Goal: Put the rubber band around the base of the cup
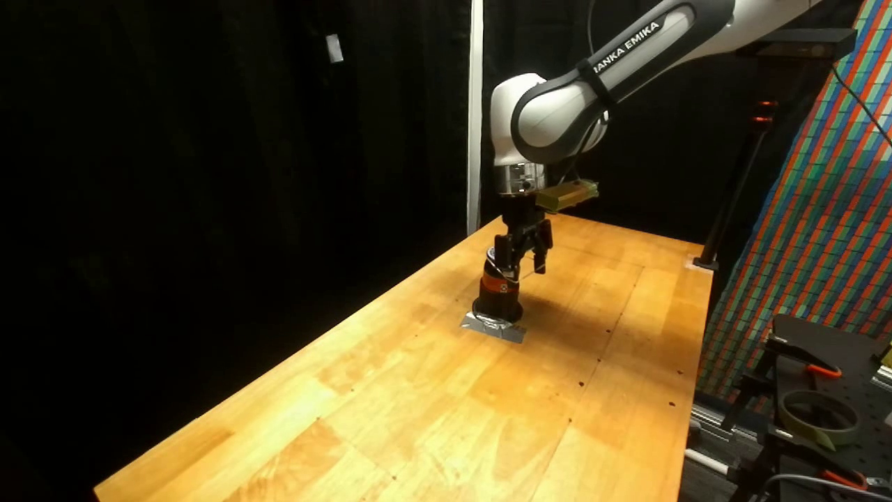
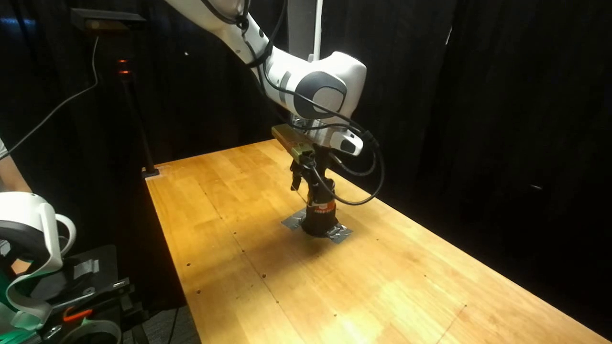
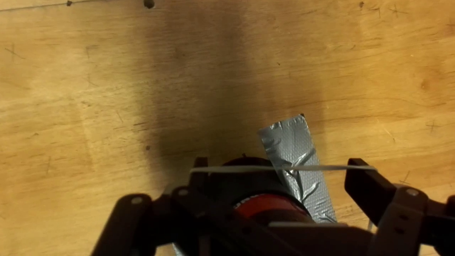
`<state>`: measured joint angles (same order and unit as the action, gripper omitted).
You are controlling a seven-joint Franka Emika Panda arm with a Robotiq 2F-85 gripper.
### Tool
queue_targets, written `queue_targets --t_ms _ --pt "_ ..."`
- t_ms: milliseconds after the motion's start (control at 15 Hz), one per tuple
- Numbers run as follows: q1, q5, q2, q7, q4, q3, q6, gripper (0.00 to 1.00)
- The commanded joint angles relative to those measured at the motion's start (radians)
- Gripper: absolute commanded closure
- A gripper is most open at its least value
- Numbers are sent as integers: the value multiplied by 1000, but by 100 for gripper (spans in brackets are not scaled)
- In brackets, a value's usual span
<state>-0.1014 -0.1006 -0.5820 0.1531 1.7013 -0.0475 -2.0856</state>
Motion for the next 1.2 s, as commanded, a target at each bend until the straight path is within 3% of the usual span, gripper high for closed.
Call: queue_targets --t_ms 0,133,200,267,400,667,867,1133 --pt "-2 -5 11 -9 47 -8 -56 0" --pt "-4 -1 22 -9 69 -6 -90 0" --pt "-4 2 32 -15 84 -7 -104 5" --pt "-3 1 48 -21 106 -9 -117 26" --pt "3 -7 82 -41 156 -16 -145 30" --pt "5 -12 165 -71 277 -26 -229 62" --pt "-5 -7 219 -59 392 -27 -423 85" --pt "-17 0 260 -51 549 -37 -754 95"
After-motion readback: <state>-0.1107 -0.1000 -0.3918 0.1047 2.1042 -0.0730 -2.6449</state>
